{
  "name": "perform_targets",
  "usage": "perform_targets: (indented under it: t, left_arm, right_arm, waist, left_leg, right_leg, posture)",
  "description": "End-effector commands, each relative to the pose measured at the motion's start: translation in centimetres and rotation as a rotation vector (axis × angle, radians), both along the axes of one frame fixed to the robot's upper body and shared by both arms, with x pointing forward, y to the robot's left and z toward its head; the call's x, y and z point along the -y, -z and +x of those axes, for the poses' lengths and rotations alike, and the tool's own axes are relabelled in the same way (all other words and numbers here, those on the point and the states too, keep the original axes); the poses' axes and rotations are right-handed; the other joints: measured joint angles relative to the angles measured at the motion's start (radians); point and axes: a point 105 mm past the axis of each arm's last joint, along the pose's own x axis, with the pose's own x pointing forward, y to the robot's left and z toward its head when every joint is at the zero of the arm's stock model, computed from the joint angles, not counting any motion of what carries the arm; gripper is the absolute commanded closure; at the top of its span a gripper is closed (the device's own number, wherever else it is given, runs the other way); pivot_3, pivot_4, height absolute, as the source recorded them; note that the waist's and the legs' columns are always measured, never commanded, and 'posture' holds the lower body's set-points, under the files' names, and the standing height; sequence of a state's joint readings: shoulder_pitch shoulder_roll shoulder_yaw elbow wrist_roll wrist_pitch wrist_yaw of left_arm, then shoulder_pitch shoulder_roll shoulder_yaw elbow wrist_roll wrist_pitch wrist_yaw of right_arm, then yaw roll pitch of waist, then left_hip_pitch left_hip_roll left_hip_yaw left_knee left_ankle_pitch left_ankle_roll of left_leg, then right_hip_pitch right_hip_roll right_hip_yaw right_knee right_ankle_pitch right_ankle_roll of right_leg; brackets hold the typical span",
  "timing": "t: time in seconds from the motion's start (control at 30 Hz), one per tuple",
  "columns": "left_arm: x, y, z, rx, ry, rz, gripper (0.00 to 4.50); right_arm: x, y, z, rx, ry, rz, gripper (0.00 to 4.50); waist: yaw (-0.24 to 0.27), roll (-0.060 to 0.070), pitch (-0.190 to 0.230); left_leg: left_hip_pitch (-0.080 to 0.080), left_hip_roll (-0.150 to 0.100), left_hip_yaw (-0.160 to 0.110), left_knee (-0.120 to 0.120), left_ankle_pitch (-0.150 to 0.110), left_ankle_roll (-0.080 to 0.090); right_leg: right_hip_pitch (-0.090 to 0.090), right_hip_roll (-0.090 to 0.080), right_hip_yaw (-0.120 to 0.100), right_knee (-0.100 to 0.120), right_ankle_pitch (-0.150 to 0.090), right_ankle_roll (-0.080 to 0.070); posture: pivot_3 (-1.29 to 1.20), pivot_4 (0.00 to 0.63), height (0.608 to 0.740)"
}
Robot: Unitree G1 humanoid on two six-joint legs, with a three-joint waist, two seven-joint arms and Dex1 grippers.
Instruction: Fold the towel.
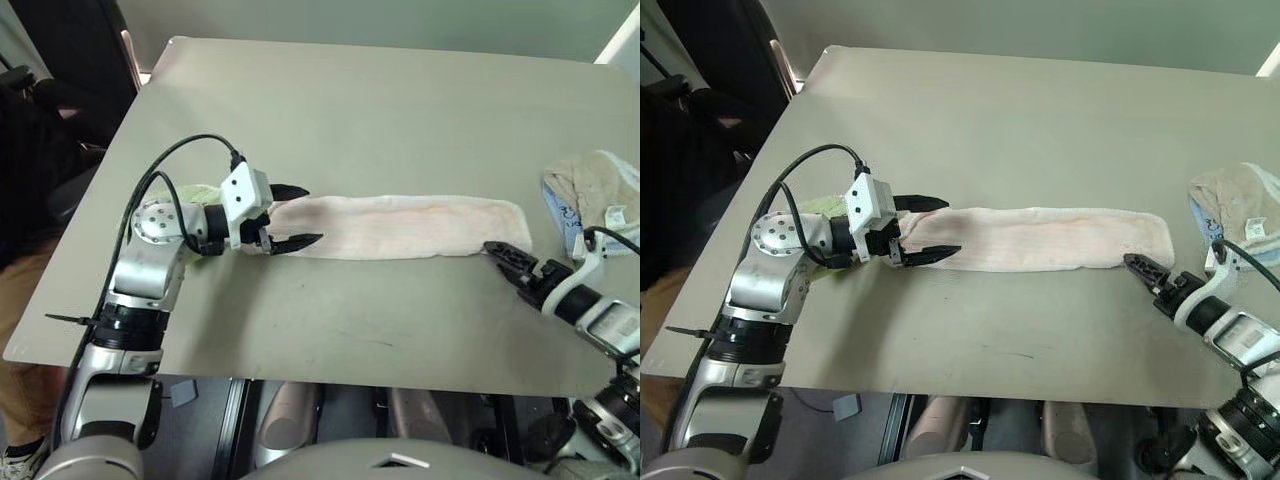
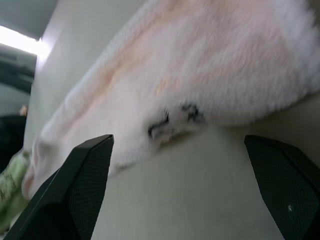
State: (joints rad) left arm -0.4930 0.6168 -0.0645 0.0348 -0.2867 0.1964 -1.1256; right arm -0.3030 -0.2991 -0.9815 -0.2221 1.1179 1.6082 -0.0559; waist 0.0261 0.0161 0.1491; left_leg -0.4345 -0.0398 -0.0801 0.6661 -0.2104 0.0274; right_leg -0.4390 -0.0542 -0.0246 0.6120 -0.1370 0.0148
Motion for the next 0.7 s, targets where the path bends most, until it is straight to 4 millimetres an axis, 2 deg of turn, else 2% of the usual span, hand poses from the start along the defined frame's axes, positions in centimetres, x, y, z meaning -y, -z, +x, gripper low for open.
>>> perform_targets:
  t: [0.03,0.13,0.3,0.33,0.43,0.7]
  left_arm:
    - [0.7,-0.8,-0.6,0.027,0.027,-0.016,0.36]
    - [0.9,-0.8,-0.7,0.029,0.029,-0.019,0.36]
    - [0.9,-0.9,-0.9,0.034,0.027,-0.018,0.36]
    - [0.8,-0.9,-0.8,0.036,0.025,-0.017,0.36]
    - [0.7,-0.9,-0.9,0.037,0.022,-0.016,0.36]
    - [1.0,-0.6,-1.0,0.035,0.025,-0.019,0.36]
  right_arm:
    - [1.0,-0.3,1.1,-0.022,0.121,0.054,0.07]
    - [1.5,-0.2,2.1,-0.058,0.194,0.087,0.07]
    - [2.1,0.5,2.5,-0.127,0.272,0.089,0.07]
    - [2.2,0.6,2.5,-0.136,0.282,0.087,0.23]
    - [2.3,0.7,2.5,-0.141,0.297,0.093,0.96]
    - [4.7,-0.4,2.3,-0.106,0.395,0.052,3.88]
  waist:
    - [-0.001,0.0,0.0]
    - [-0.001,0.0,0.0]
    - [0.0,-0.001,0.0]
    - [0.001,-0.001,-0.001]
    - [0.005,-0.001,-0.001]
    - [0.006,-0.001,-0.001]
  left_leg:
    - [0.0,0.0,0.0,0.0,0.0,0.0]
    - [0.0,0.0,0.0,0.0,0.0,0.0]
    - [0.0,0.0,0.0,0.0,0.0,0.0]
    - [0.0,0.0,0.0,0.0,-0.001,-0.001]
    - [0.0,0.0,0.0,0.0,-0.002,-0.003]
    - [-0.001,0.0,0.0,0.0,-0.007,-0.01]
  right_leg:
    - [0.0,0.0,0.0,0.0,0.0,0.0]
    - [-0.001,0.0,0.0,0.0,0.002,-0.002]
    - [-0.001,0.0,0.0,0.0,0.001,-0.001]
    - [-0.001,0.0,0.0,0.0,0.001,-0.001]
    - [0.0,0.0,0.0,0.0,0.002,-0.002]
    - [-0.002,0.0,0.0,0.0,0.001,-0.001]
  posture:
    - [0.0,0.15,0.739]
    - [0.0,0.15,0.739]
    - [0.0,0.15,0.739]
    - [0.0,0.15,0.739]
    - [0.0,0.15,0.739]
    - [0.0,0.15,0.739]
